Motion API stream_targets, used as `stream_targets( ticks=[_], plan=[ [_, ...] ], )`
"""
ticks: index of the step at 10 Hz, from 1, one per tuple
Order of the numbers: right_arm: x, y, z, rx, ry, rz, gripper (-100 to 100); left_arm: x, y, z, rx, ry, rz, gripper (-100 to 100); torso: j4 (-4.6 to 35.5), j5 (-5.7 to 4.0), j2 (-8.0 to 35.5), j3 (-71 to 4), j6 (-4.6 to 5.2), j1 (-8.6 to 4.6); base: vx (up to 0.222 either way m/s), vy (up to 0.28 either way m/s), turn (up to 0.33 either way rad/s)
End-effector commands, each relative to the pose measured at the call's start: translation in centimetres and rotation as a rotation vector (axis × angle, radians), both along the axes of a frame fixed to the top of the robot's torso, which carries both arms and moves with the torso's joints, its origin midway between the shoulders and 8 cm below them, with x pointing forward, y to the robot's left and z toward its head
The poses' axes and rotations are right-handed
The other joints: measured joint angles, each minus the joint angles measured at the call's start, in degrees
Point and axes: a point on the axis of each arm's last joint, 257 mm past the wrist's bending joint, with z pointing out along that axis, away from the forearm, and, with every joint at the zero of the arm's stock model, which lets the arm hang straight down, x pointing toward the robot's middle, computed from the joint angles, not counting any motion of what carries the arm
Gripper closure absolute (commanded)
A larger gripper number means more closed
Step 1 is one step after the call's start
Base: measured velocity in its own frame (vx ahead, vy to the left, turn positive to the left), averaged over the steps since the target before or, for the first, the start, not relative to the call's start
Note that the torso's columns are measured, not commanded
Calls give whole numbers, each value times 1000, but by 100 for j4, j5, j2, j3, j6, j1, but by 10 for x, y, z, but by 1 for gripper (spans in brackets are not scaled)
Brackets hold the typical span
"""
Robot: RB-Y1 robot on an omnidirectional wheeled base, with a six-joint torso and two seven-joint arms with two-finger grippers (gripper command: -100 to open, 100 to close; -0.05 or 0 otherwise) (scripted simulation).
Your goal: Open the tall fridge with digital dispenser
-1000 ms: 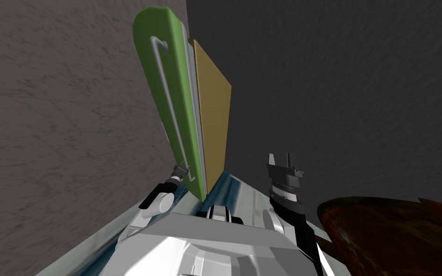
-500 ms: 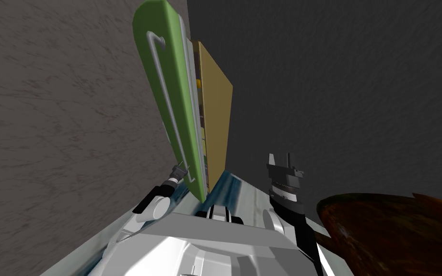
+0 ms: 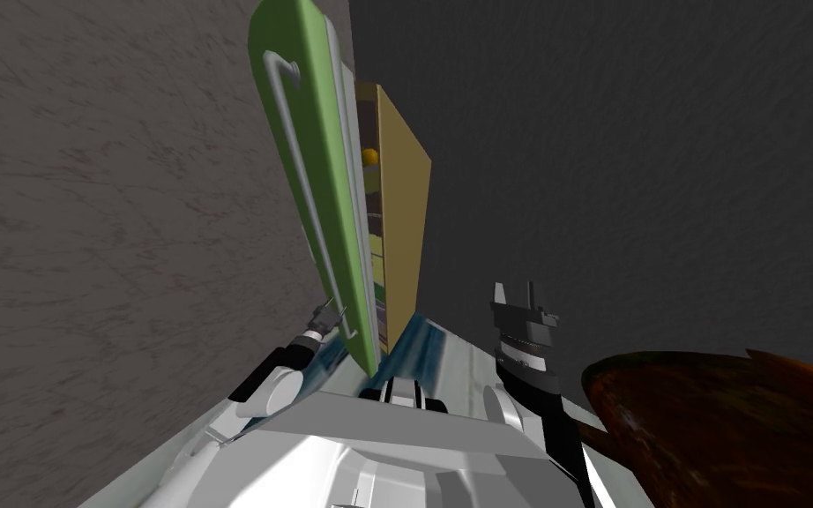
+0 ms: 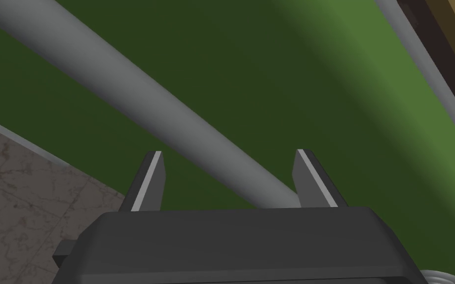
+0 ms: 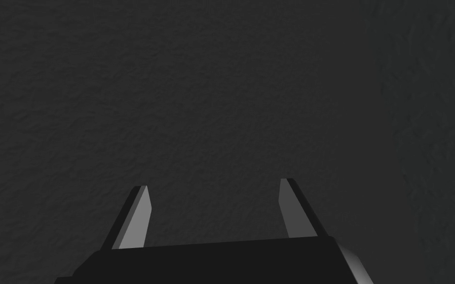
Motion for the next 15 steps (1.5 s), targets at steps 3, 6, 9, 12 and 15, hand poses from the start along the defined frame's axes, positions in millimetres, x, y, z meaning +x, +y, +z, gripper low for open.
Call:
stream_targets(
  ticks=[3,6,9,12,15],
  plan=[
    [0,0,0,0,0,0,0,-6,7,16,19,-49,-33,100,-15,16,1,2,2,16,-28,76,-22],
    [0,0,0,0,0,0,0,-18,5,7,-10,-24,-65,100,-22,14,6,5,5,1,-26,70,-12],
    [0,0,0,0,0,0,0,-32,4,-4,-33,6,-93,100,-7,-10,-18,-9,13,-22,-19,47,-4],
    [0,0,0,0,0,0,0,-30,12,13,30,-21,-119,100,-18,12,-10,-3,9,4,-26,51,-6],
    [0,0,0,0,0,0,0,-44,16,7,-7,-6,-129,100,-35,33,2,8,5,15,-27,85,-18]
  ],
)
